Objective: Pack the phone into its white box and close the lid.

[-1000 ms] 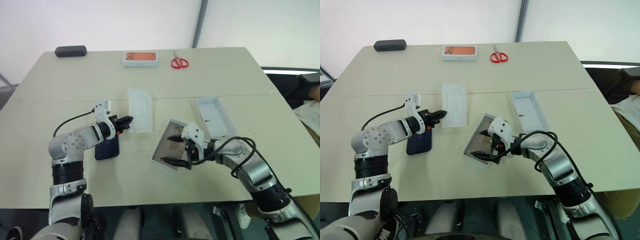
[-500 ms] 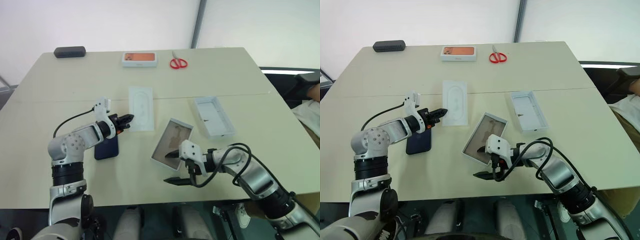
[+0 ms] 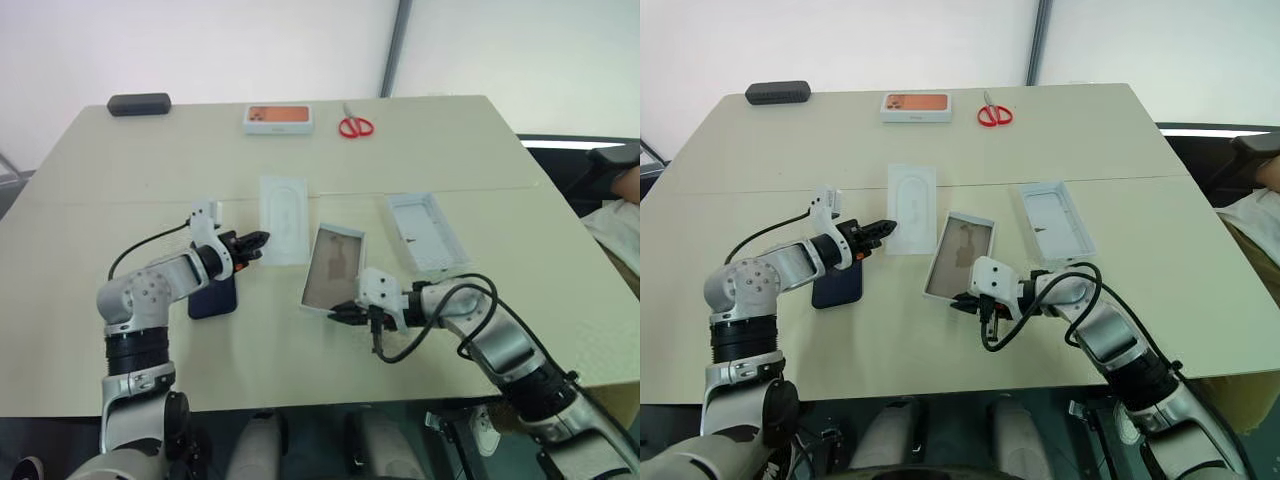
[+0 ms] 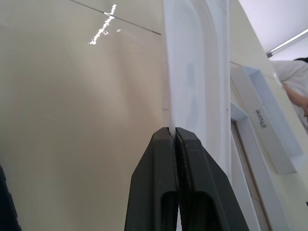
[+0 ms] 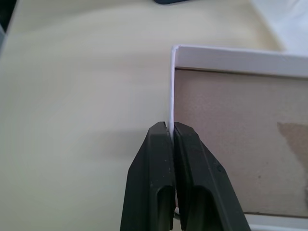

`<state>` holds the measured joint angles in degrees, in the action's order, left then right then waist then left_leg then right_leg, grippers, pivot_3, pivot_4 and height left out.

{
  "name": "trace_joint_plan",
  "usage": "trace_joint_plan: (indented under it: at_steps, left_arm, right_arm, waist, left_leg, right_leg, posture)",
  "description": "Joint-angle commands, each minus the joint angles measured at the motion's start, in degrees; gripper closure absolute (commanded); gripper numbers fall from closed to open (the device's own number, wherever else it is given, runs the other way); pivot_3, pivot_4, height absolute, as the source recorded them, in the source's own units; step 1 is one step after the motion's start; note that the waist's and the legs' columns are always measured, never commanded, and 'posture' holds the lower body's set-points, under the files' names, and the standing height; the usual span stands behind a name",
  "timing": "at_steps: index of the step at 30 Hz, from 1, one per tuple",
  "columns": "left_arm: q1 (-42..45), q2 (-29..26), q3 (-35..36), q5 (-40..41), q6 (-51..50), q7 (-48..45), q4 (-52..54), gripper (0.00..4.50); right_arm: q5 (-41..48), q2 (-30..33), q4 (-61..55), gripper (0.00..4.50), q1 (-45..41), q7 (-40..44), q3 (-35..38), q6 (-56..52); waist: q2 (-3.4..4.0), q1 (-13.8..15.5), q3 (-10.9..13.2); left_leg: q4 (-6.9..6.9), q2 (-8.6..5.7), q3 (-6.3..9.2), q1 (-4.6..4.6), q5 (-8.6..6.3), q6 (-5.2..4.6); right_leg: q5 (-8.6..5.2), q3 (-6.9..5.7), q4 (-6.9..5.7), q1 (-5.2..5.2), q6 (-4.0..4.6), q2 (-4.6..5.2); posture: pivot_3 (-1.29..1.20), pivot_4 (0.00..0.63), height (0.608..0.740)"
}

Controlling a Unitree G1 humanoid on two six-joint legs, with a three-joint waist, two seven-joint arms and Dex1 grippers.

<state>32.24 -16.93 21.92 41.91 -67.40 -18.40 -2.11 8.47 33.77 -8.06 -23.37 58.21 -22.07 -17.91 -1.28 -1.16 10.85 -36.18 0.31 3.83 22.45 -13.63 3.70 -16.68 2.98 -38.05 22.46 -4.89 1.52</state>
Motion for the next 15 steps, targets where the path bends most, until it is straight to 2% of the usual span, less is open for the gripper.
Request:
trace_joint_plan:
  at_steps: [1, 4, 7, 12, 15]
  left_arm:
    - [2.4, -0.1, 2.2, 4.6, -2.8, -0.6, 1.6, 4.50]
    - [4.1, -0.1, 5.7, 8.3, -6.4, 0.0, 0.5, 4.50]
    - [4.4, -0.8, 5.7, 9.3, -7.9, 0.1, 0.2, 4.50]
    - [4.2, -0.5, 5.5, 10.0, -9.6, 1.1, 0.9, 4.50]
    - [2.8, 0.4, 4.7, 10.0, -9.9, 2.1, 2.5, 4.50]
  right_arm:
    - [-3.4, -0.3, 3.4, 4.40, -3.4, 0.6, -0.2, 6.7]
    - [-7.1, -0.2, 11.1, 4.40, -7.6, 2.7, -1.7, 13.9]
    - [-7.6, -0.6, 15.4, 4.40, -10.0, 5.4, -2.1, 18.0]
    - [-6.3, -2.6, 19.7, 4.40, -12.3, 8.4, -1.1, 18.3]
    - [-7.0, -3.1, 20.5, 3.51, -12.2, 8.4, -0.7, 19.5]
  waist:
    - [0.00, 0.0, 0.0]
    - [-0.01, 0.0, 0.0]
    - [-0.01, 0.0, 0.0]
    - [-0.01, 0.0, 0.0]
    - [-0.01, 0.0, 0.0]
  left_leg:
    - [0.02, 0.00, -0.01, 0.00, 0.00, 0.00]
    - [0.04, -0.01, -0.01, 0.02, 0.00, 0.00]
    - [0.05, -0.01, -0.01, 0.04, 0.00, 0.00]
    - [0.08, -0.01, 0.00, 0.04, 0.00, 0.01]
    - [0.06, 0.00, 0.01, 0.04, 0.00, 0.01]
  right_leg:
    - [0.00, 0.00, 0.01, 0.00, -0.01, 0.01]
    - [0.00, 0.00, 0.01, 0.02, -0.01, 0.03]
    - [0.00, 0.00, 0.01, 0.04, -0.02, 0.04]
    - [0.00, 0.00, 0.00, 0.05, -0.01, 0.05]
    - [0.00, -0.01, -0.01, 0.04, -0.01, 0.06]
  posture:
    - [0.00, 0.150, 0.740]
    - [0.00, 0.150, 0.740]
    - [0.00, 0.150, 0.740]
    - [0.00, 0.150, 0.740]
    - [0.00, 0.150, 0.740]
